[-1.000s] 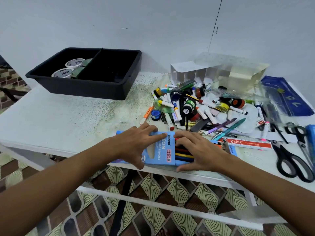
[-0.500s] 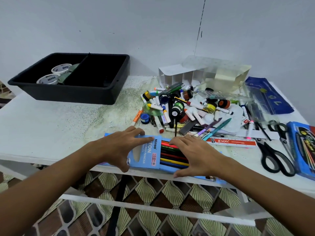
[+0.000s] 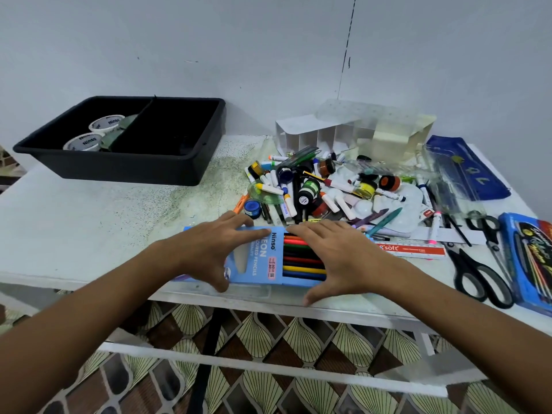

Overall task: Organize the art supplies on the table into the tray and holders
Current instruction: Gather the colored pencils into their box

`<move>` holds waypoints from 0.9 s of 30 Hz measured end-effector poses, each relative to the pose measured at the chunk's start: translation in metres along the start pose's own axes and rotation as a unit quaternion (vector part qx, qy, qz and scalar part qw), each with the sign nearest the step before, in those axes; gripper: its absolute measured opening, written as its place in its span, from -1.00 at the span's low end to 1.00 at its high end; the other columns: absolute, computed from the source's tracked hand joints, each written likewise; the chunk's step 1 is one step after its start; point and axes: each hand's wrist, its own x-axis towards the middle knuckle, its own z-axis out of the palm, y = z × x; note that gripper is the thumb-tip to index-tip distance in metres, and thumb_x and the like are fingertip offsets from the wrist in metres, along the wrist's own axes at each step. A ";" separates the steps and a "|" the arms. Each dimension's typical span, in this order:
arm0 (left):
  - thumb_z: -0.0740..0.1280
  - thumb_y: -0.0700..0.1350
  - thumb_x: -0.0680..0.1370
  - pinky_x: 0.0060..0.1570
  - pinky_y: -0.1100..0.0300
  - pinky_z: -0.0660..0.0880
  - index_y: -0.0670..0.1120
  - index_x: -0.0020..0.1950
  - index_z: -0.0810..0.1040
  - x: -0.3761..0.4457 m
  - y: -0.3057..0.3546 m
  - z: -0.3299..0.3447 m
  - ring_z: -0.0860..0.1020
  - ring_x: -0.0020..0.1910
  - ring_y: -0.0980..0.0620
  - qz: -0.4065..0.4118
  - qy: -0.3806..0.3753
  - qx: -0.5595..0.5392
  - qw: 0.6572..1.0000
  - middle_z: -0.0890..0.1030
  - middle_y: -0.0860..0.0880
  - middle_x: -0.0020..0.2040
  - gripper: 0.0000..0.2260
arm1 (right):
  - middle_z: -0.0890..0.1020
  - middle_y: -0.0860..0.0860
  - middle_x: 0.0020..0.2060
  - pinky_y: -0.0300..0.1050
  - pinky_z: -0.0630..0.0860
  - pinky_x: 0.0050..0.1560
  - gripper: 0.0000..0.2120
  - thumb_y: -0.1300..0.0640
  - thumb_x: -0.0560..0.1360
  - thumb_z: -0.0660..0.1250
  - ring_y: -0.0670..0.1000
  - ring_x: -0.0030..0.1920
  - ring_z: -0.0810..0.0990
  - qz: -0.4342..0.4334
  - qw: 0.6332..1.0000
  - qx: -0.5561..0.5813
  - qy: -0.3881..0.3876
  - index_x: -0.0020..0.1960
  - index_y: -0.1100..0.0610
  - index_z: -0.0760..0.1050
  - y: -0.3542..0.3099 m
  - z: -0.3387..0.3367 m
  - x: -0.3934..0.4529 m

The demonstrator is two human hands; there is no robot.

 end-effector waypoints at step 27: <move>0.53 0.03 0.32 0.15 0.19 0.44 0.16 0.56 -0.04 -0.001 -0.011 -0.015 0.12 0.33 0.08 -0.017 0.038 -0.022 0.999 0.13 0.04 0.42 -0.01 | 0.19 -0.09 0.50 -0.07 0.22 0.42 -0.06 -0.42 0.28 0.38 -0.08 0.46 0.16 0.034 0.969 0.223 0.102 0.52 -0.12 0.13 0.011 -0.020 0.017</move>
